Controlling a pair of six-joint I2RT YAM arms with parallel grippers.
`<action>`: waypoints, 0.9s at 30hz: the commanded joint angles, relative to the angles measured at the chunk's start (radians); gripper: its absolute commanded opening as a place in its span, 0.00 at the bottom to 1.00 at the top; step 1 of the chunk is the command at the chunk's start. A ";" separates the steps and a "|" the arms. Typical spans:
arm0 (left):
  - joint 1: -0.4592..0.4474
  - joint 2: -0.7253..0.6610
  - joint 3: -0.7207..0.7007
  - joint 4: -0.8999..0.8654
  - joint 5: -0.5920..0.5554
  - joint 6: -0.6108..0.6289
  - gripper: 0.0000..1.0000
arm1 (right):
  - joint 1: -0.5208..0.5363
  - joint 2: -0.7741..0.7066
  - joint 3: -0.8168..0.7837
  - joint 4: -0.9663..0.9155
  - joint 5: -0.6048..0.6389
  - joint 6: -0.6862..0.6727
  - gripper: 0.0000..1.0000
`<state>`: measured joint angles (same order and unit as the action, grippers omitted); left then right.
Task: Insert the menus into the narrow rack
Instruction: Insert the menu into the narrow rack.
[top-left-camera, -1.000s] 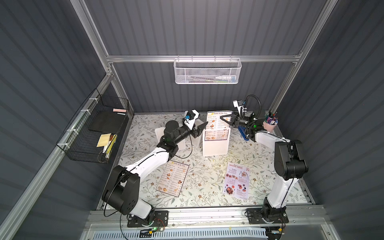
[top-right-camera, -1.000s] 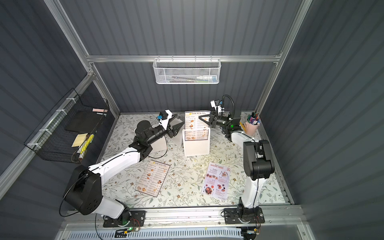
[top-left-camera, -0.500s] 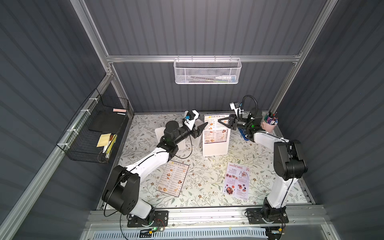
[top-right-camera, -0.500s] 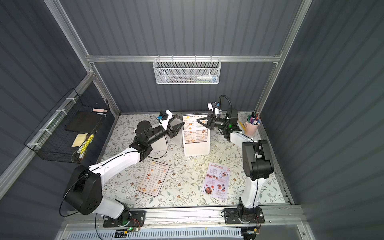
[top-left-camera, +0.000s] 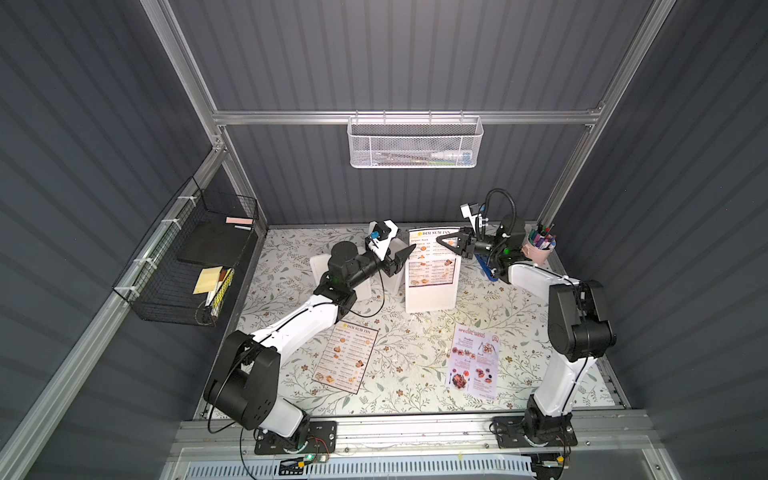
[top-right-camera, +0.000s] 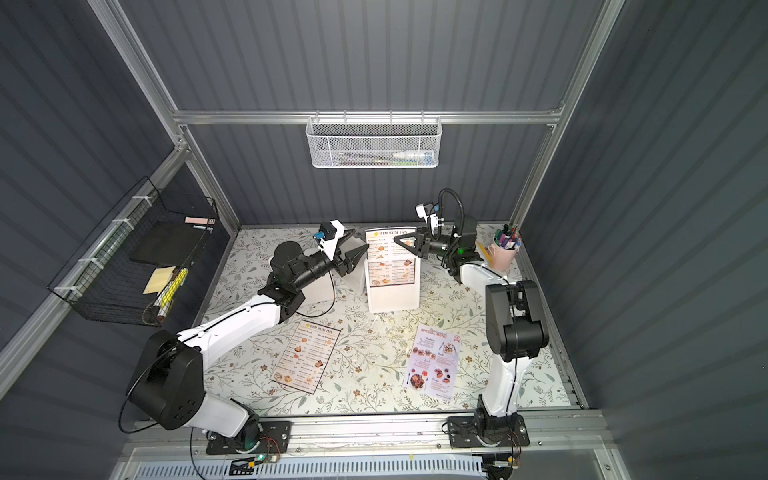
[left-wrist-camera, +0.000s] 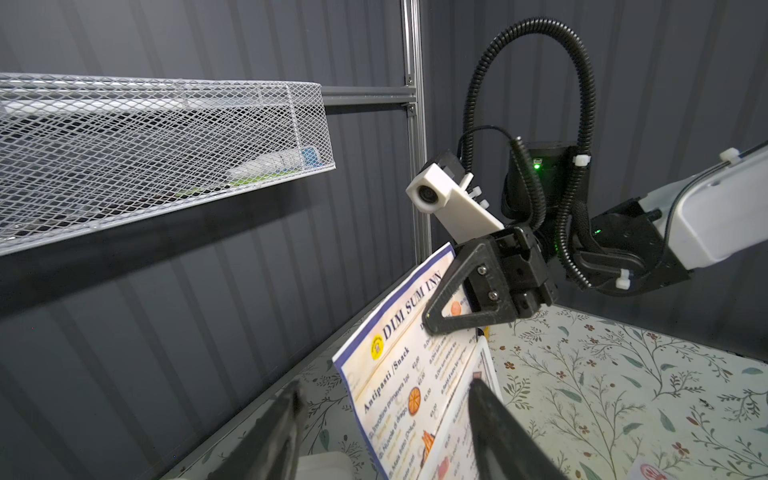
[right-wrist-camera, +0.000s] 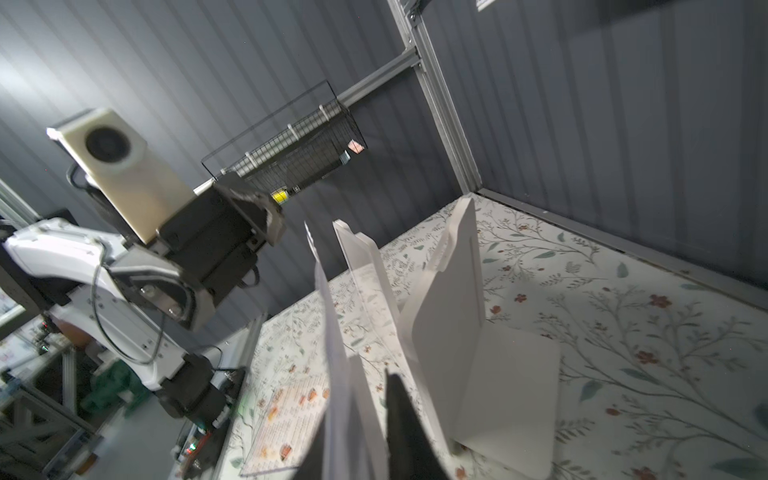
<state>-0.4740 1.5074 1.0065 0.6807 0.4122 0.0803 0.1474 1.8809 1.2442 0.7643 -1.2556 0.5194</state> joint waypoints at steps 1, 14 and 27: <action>0.008 -0.024 -0.011 -0.002 -0.002 0.008 0.64 | -0.002 -0.035 0.021 -0.014 -0.010 -0.029 0.06; 0.008 -0.017 -0.008 -0.004 0.002 0.009 0.64 | 0.002 0.005 -0.069 0.104 -0.021 -0.010 0.01; 0.008 -0.022 -0.011 -0.009 0.002 0.010 0.64 | -0.009 -0.034 -0.021 0.053 0.023 -0.004 0.47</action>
<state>-0.4740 1.5074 1.0065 0.6804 0.4122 0.0807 0.1436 1.8778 1.1893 0.8421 -1.2446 0.5343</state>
